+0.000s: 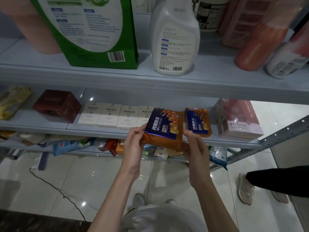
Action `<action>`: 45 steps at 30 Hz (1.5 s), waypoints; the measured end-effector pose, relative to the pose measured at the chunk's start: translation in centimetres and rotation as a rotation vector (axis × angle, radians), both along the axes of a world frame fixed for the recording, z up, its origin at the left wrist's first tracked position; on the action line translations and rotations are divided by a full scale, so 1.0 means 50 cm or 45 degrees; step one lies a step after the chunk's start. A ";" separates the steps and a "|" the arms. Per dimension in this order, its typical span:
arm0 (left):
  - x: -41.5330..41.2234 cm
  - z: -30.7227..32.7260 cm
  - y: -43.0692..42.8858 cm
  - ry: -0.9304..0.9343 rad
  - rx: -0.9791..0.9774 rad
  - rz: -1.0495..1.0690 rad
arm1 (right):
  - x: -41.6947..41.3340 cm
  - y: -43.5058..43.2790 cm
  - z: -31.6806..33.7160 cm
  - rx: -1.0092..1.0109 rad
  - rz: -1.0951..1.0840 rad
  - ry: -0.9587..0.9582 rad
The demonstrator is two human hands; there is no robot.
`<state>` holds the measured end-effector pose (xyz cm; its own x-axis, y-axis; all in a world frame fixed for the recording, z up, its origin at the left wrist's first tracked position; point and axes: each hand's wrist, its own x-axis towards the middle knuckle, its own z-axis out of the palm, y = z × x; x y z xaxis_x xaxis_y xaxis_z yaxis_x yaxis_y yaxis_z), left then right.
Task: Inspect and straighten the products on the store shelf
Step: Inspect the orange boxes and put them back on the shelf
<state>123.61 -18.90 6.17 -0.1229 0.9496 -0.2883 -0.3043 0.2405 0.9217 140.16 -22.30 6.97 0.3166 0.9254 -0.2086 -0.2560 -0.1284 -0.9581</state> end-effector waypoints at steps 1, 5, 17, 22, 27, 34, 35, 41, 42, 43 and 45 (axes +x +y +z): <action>-0.001 -0.001 0.000 0.017 0.017 -0.001 | -0.002 0.000 -0.002 -0.045 -0.015 -0.014; 0.000 0.002 -0.005 0.061 0.050 -0.029 | -0.002 -0.001 -0.025 -0.149 -0.053 0.014; -0.002 0.021 -0.015 -0.116 -0.058 -0.427 | 0.010 -0.003 -0.027 -0.142 0.199 0.047; -0.003 0.009 -0.019 0.105 0.017 -0.454 | 0.004 0.000 0.002 -0.121 0.366 -0.304; -0.003 0.006 -0.016 0.149 0.039 -0.462 | -0.001 0.002 -0.005 -0.021 0.409 -0.308; -0.001 -0.001 -0.014 0.235 0.132 -0.493 | 0.003 -0.005 -0.005 0.043 0.319 -0.109; 0.000 0.000 -0.014 0.239 0.141 -0.497 | 0.003 -0.006 -0.006 0.038 0.316 -0.100; 0.002 0.005 -0.015 0.201 0.100 -0.471 | 0.001 -0.005 -0.015 0.071 0.348 -0.182; 0.002 0.007 -0.014 0.182 0.089 -0.449 | 0.000 -0.005 -0.017 0.070 0.364 -0.203; 0.002 0.009 -0.014 0.164 0.077 -0.431 | 0.000 -0.004 -0.018 0.067 0.382 -0.221; 0.001 0.013 -0.012 0.123 0.046 -0.409 | 0.001 -0.001 -0.020 0.058 0.417 -0.264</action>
